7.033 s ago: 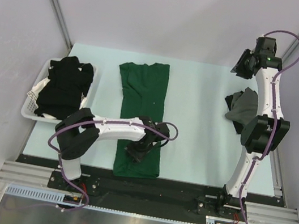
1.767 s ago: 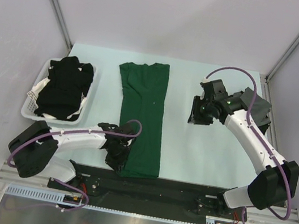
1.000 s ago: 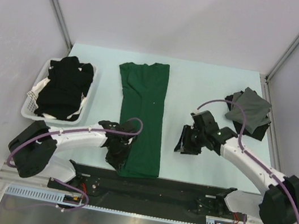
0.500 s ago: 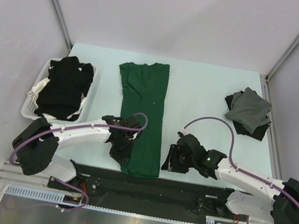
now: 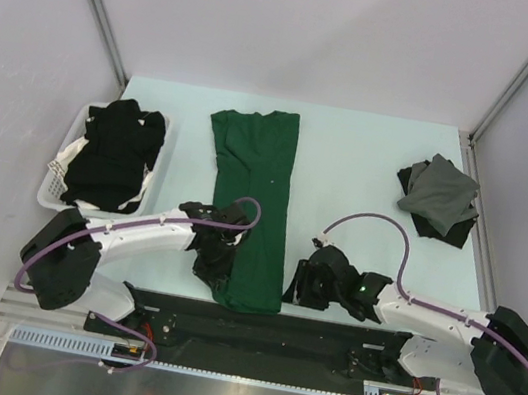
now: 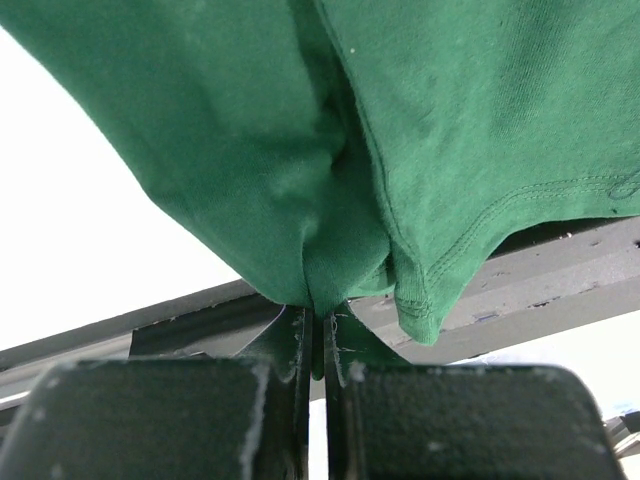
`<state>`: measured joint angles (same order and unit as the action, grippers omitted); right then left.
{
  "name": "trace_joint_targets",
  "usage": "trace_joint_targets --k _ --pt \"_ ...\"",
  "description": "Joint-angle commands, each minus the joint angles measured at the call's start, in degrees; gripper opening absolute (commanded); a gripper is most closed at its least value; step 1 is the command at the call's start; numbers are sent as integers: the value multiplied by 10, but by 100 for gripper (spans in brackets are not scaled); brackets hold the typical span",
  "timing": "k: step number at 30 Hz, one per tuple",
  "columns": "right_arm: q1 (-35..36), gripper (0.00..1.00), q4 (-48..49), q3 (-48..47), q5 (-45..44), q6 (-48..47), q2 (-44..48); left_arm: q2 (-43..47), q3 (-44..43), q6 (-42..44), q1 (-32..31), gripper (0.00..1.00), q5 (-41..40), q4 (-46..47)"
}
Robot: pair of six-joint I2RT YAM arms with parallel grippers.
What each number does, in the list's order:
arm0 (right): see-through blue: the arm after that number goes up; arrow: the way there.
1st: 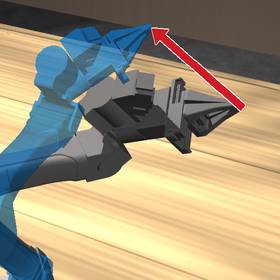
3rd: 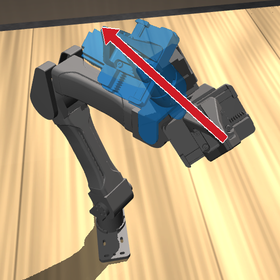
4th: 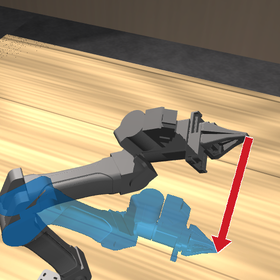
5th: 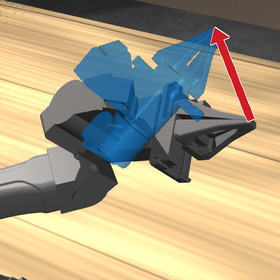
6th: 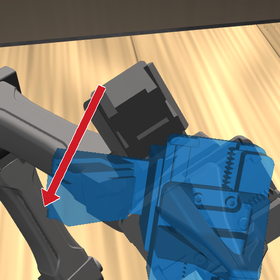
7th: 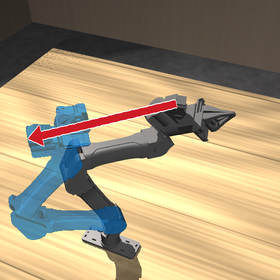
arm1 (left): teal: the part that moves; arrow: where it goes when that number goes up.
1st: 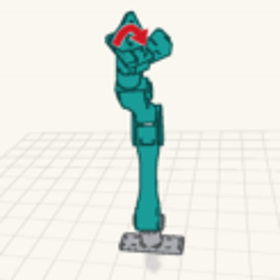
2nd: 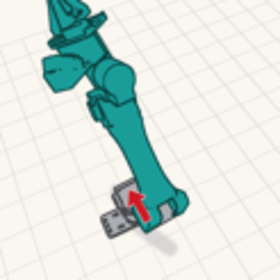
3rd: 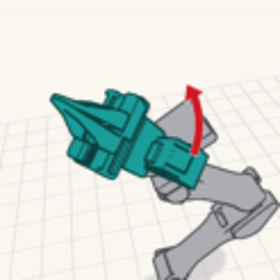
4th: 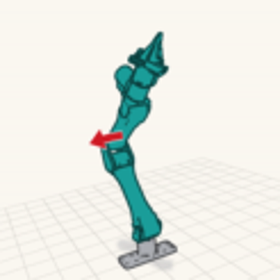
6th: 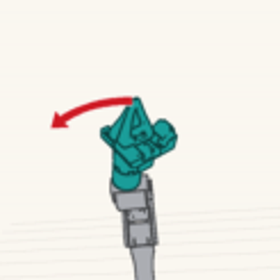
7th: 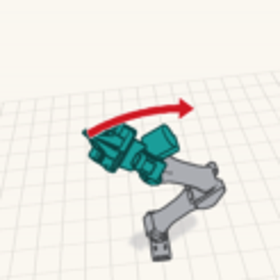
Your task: Fold and stack the t-shirts
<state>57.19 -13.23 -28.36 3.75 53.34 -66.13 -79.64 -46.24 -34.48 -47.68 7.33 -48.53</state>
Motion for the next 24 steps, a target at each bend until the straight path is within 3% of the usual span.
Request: trace_joint_targets --k 1,18,24 --pt "3 46 52 15 -14 13 -14 26 -7 -1 -4 0 -12 -7" --pt "13 43 172 23 32 35 -121 39 18 -1 -3 0 -6 -8" --pt "18 22 149 23 34 41 -107 41 21 -1 -3 0 -4 -6"
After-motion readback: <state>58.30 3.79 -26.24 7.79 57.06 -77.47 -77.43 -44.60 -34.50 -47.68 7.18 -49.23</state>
